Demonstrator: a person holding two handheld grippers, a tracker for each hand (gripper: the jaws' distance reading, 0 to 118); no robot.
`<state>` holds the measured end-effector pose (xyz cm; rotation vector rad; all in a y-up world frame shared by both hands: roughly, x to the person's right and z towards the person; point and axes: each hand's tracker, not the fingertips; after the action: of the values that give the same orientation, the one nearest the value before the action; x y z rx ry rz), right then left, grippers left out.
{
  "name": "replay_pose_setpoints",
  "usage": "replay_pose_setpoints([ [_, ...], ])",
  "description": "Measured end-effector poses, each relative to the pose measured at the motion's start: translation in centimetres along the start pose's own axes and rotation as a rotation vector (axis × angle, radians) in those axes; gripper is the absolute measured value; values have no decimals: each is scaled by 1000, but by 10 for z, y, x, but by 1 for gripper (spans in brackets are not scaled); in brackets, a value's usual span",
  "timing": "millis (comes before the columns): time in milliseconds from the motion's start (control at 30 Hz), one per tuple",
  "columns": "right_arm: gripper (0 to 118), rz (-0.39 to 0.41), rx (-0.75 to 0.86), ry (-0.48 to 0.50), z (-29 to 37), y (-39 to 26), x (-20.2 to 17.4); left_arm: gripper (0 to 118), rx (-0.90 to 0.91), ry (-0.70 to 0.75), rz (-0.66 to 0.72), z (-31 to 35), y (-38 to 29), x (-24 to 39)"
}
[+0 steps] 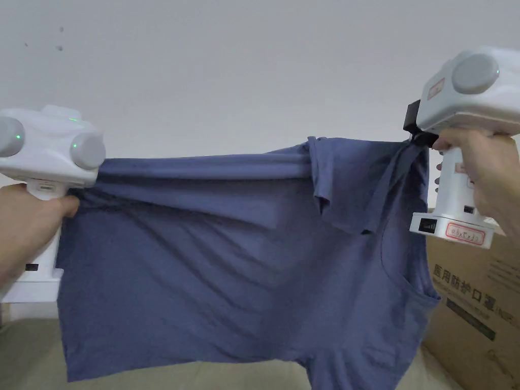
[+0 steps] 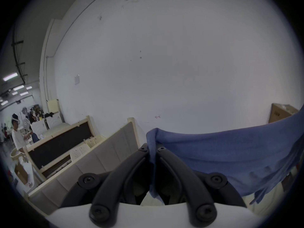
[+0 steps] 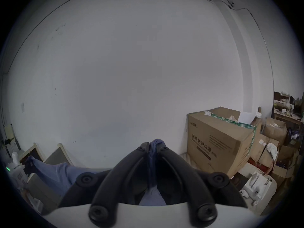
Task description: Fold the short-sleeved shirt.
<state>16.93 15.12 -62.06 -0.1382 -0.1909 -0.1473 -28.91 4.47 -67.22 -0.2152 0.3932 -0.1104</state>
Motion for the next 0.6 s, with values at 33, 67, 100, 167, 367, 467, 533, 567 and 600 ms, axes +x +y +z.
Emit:
replay_pose_setpoints([
  [33, 8, -26, -9, 19, -2, -2, 0, 4, -2, 2, 6, -4, -5, 1],
  [67, 8, -42, -21, 27, -6, -7, 1, 4, -7, 3, 6, -9, -10, 2],
  [100, 8, -40, -27, 25, -10, -13, 0, 4, -10, -12, -5, -13, -17, 1],
  [167, 8, -10, -50, 8, -21, -33, -1, 4, -11, -21, -13, -23, -32, 5],
  [367, 8, -8, -213, 6, -74, -118, 5, 4, -127, 11, -65, -65, -107, 32],
  [467, 8, 5, -324, -16, -109, -177, 11, 4, -215, 3, -98, -90, -157, 48],
  [533, 8, 2, -407, -24, -130, -222, 17, 3, -288, 9, -147, -106, -204, 61],
  [567, 8, -5, -439, -28, -136, -246, 21, 4, -317, 11, -158, -111, -229, 65],
  [600, 8, 1, -466, -19, -141, -268, 23, 4, -354, 13, -182, -115, -251, 67],
])
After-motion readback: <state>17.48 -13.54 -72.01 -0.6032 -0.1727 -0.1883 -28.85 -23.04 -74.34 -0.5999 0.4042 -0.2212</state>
